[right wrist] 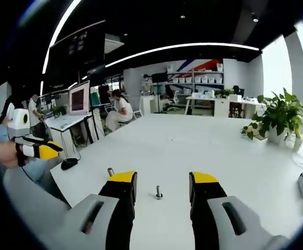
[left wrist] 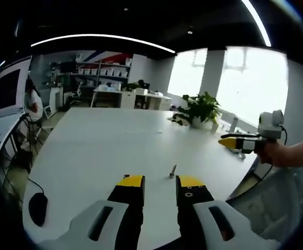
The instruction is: Place the washer onto the threaded stud by aligning its center hole with the stud, sliding it down to the base, and recovering from edge contact or off-axis alignment until the washer reaches the visible bottom stop.
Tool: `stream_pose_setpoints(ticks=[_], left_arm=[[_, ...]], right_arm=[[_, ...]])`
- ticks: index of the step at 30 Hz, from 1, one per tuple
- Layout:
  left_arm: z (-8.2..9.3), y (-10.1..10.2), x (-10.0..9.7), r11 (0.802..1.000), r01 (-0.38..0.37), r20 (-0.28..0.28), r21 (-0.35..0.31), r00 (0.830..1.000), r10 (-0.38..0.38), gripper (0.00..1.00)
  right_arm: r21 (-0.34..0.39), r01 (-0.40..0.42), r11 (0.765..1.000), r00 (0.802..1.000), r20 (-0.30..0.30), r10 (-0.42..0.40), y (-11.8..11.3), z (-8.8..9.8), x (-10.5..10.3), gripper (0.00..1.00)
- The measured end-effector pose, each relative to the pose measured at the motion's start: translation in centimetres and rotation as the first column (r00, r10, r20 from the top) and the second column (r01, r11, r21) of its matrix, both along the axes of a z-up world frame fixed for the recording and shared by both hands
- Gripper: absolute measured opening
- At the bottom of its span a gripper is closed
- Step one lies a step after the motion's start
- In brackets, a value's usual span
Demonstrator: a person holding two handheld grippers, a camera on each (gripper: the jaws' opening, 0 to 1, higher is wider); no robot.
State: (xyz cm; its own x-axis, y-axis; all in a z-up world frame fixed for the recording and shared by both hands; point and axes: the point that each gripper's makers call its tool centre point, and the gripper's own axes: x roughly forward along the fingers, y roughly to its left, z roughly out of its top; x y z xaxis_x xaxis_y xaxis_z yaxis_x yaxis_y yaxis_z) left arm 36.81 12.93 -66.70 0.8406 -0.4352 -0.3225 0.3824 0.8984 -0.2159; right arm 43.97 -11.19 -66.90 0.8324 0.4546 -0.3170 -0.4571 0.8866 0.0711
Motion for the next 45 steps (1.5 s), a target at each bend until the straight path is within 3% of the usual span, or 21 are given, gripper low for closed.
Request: stream_pose_setpoints(ticks=[5,9,12,19,22,24,28,35,45], left_arm=[[0.2,0.0,0.0,1.000,-0.004,0.011,0.005,1.000,0.004,0.22],[0.7,0.1,0.0,1.000,-0.011,0.037,0.017,0.999,0.010,0.22],[0.9,0.4,0.2,1.000,-0.025,0.044,0.013,0.999,0.025,0.22],[1.5,0.6,0.2,0.999,-0.037,0.074,0.023,0.997,0.035,0.23],[1.4,0.6,0.1,0.999,-0.040,0.073,0.023,0.997,0.038,0.23],[1.6,0.6,0.2,0.999,-0.037,0.082,0.026,0.996,0.035,0.23],[1.5,0.8,0.1,0.999,-0.050,0.079,0.020,0.996,0.048,0.23],[1.7,1.6,0.2,0.996,-0.084,0.090,0.009,0.993,0.083,0.23],[2.4,1.5,0.1,0.996,-0.088,0.120,0.008,0.989,0.086,0.23]], right_arm=[[0.004,0.029,1.000,1.000,-0.008,-0.029,-1.1,0.1,-0.7,0.43],[0.017,0.063,0.998,0.998,0.018,-0.064,-2.0,1.1,-0.6,0.43],[-0.020,0.057,0.998,0.998,0.018,-0.056,-2.4,1.1,-0.9,0.43],[-0.011,0.103,0.995,0.995,0.021,-0.102,-4.0,1.1,-1.4,0.43],[-0.046,0.121,0.992,0.992,0.027,-0.120,-4.5,0.7,-1.2,0.43],[-0.010,0.137,0.991,0.990,0.025,-0.137,-4.8,0.9,-1.3,0.43],[-0.037,0.144,0.989,0.989,0.026,-0.143,-5.1,0.5,-1.5,0.42],[-0.017,0.179,0.984,0.983,0.034,-0.179,-5.9,0.8,-1.5,0.42],[-0.033,0.167,0.985,0.986,0.035,-0.165,-5.7,0.5,-1.6,0.43]])
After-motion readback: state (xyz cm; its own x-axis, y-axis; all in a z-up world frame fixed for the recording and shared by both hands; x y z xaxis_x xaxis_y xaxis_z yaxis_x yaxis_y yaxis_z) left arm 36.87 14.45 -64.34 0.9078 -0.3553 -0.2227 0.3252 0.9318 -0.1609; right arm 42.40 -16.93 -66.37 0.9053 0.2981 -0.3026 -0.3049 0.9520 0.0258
